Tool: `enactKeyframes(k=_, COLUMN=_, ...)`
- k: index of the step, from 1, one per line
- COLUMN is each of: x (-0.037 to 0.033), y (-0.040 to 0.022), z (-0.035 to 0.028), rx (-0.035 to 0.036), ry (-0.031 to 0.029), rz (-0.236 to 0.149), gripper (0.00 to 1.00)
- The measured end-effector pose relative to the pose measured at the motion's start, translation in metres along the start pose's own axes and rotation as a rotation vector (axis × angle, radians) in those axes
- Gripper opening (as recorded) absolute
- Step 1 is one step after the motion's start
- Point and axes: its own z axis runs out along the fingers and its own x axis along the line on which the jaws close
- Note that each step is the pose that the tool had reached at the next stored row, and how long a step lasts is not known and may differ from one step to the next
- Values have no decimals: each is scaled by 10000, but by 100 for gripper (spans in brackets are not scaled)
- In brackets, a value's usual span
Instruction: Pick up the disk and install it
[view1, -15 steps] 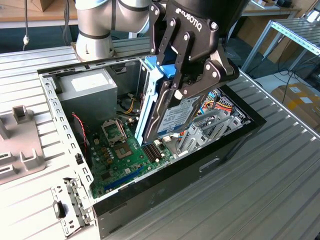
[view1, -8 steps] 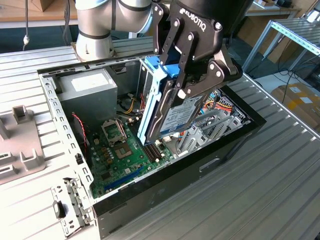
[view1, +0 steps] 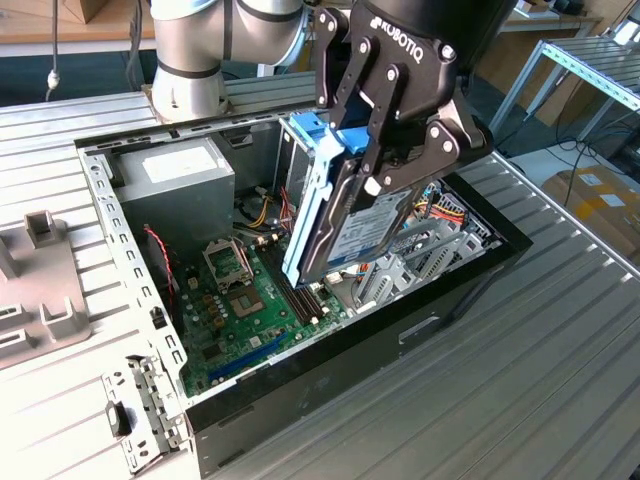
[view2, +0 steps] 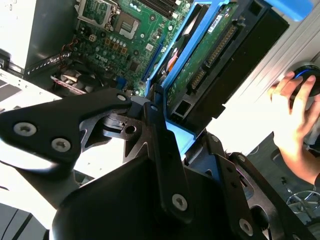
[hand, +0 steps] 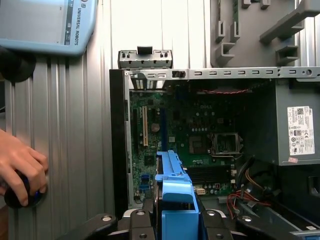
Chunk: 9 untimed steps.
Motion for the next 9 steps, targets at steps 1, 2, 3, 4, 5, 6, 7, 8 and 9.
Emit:
enactKeyframes(k=1, x=0, y=-10, z=1, rx=0, ry=-1, rz=0, gripper=37)
enactKeyframes(k=2, x=0, y=-17, z=1, rx=0, ry=0, rz=0, gripper=37)
enactKeyframes(k=3, x=0, y=-25, z=1, rx=0, ry=1, rz=0, gripper=37)
enactKeyframes(k=4, x=-1, y=-31, z=1, rx=1, ry=0, rz=0, gripper=37)
enactKeyframes(k=5, x=-1, y=-38, z=1, rx=0, ry=0, rz=0, gripper=37)
enactKeyframes(k=6, x=-1, y=-43, z=1, rx=0, ry=0, rz=0, gripper=37)
enactKeyframes(k=7, x=-1, y=-51, z=1, rx=0, ry=0, rz=0, gripper=37)
enactKeyframes(k=8, x=-1, y=-61, z=1, rx=0, ry=0, rz=0, gripper=37)
enactKeyframes(k=9, x=-1, y=-67, z=1, rx=0, ry=0, rz=1, gripper=37)
